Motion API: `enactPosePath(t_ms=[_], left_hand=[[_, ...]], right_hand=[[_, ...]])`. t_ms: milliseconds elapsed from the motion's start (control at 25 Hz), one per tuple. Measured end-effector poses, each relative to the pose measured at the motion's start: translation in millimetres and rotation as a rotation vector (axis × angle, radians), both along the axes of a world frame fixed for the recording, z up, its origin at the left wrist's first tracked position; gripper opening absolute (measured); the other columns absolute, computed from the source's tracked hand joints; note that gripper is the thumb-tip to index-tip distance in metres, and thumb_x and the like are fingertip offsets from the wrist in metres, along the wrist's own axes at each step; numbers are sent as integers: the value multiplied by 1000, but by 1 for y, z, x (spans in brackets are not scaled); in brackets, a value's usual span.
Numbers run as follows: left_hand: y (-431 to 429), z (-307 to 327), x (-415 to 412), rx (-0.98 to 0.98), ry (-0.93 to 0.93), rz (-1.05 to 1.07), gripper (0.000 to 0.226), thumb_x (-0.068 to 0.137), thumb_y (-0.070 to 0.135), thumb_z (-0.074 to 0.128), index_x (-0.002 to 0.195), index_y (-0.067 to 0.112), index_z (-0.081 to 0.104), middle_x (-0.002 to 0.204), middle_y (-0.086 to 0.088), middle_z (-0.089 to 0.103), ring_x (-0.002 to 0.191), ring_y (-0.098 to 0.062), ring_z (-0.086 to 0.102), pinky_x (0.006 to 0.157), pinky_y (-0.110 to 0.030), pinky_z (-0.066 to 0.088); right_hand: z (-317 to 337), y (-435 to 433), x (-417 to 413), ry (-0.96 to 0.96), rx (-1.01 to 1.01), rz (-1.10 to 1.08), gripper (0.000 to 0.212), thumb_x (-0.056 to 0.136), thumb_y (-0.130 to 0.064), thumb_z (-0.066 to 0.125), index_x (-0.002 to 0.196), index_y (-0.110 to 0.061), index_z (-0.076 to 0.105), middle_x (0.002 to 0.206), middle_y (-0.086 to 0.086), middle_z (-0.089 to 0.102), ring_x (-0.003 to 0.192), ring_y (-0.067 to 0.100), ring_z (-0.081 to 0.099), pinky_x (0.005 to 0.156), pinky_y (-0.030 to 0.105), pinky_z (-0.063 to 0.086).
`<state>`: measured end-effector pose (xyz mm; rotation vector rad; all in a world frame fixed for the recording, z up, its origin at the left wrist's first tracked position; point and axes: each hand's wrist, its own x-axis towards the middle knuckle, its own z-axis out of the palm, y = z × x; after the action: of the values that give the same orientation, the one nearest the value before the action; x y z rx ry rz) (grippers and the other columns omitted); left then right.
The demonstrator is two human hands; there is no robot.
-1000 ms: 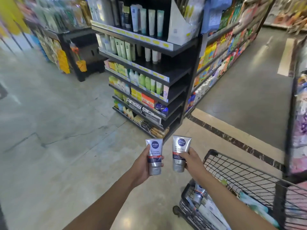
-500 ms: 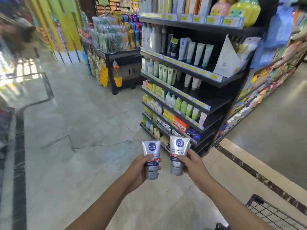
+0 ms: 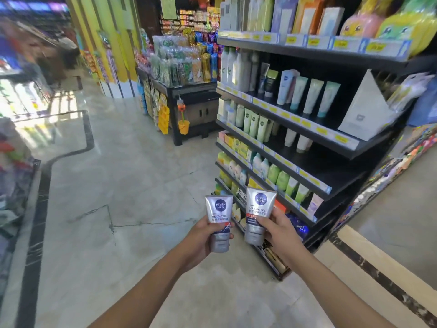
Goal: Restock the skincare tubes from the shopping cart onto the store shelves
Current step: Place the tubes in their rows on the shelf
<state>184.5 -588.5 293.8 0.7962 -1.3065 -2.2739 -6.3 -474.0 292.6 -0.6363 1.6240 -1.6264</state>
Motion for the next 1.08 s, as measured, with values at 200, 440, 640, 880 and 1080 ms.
enactPosePath(t_ms=[200,440,640,880,1080], left_hand=[[-52,-3,-38,-13,7,41,46,81,19,74,124,5,61,115,-13,73,94,-31,66,79,-42,53],[-126,-16,-70,2,46,-10,47,81,19,81,122,3,62,104,-18,68,92,-31,56,85,-48,43],[-194,-21,-107,-83,-20,-95,41,81,19,81,115,1,69,94,-11,69,77,-20,61,69,-33,50],[-262,-24,-164,-323,-126,-268,26,93,24,74,119,18,74,112,-2,79,103,-21,74,90,-33,58],[-272,-23,-218,-334,-113,-392,20,96,19,71,115,19,74,106,-1,80,97,-17,75,80,-28,58]], right_hand=[[-8,-58,-42,29,16,37,30,96,-8,66,121,-24,67,118,-1,75,114,26,68,106,57,48],[-19,-117,-72,4,51,18,26,96,-9,65,118,-23,69,117,2,75,112,27,70,105,57,50],[-15,-168,-91,-10,80,-126,24,98,-7,62,116,-22,67,113,2,76,99,19,73,92,44,56],[-13,-200,-112,-42,85,-345,24,99,-9,62,117,-24,66,111,-3,77,105,21,72,98,49,56],[-9,-187,-139,-44,107,-493,20,100,-13,62,115,-26,65,111,-4,76,104,20,73,93,45,59]])
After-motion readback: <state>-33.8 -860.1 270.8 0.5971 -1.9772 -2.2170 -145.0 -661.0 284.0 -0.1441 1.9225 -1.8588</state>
